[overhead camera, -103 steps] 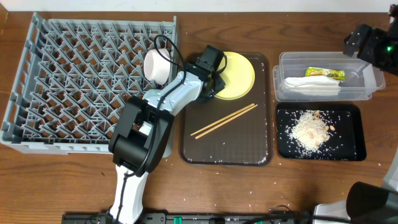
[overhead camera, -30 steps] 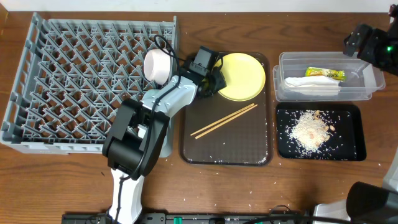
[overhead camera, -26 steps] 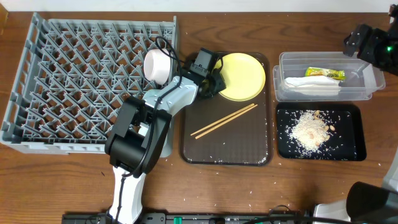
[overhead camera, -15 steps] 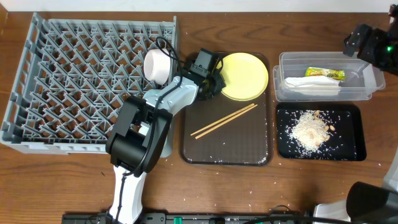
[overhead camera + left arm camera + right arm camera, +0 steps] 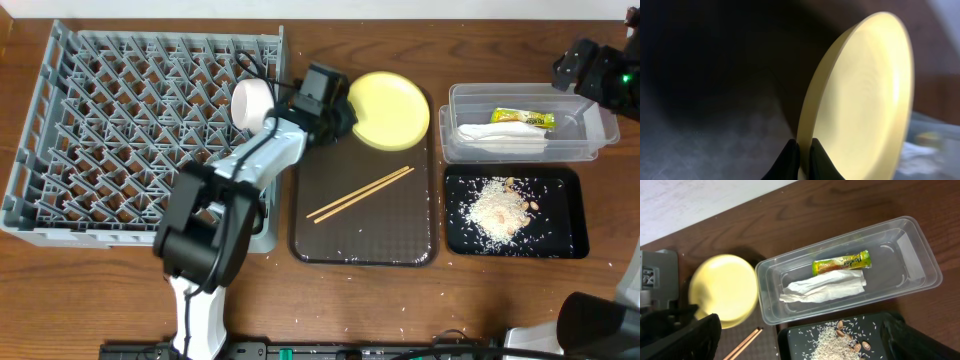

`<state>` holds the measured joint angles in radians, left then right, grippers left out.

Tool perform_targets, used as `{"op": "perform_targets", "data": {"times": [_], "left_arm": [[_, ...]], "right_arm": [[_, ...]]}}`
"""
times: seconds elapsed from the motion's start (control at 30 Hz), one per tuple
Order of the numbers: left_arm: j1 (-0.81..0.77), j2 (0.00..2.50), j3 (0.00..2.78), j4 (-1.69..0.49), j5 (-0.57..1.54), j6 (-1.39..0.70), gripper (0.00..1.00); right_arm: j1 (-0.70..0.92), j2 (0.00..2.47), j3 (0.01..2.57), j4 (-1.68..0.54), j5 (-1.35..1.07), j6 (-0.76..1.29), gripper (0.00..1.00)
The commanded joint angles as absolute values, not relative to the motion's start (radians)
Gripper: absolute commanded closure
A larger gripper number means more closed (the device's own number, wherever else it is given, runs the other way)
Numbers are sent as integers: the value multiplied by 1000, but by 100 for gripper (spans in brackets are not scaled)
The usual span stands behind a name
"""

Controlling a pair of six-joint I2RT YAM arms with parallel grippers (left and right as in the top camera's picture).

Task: Sort waste into correct bins and load items into the dishwasher
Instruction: 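Lift the yellow plate and stand it upright in the rack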

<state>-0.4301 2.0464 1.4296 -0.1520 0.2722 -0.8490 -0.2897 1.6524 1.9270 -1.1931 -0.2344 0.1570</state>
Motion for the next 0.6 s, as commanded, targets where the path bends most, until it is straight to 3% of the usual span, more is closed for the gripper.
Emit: {"op": "perform_targets", "data": {"times": [0.0, 0.27, 0.57], "left_arm": [[-408, 1965, 1426, -143, 323, -850, 93], [-349, 1889, 1426, -124, 401, -838, 93], [-196, 1698, 1426, -171, 410, -686, 93]], "right_arm": [[-300, 1655, 1934, -1195, -236, 168, 1], [-300, 1655, 1934, -1195, -236, 168, 1], [-300, 1655, 1934, -1195, -236, 168, 1]]}}
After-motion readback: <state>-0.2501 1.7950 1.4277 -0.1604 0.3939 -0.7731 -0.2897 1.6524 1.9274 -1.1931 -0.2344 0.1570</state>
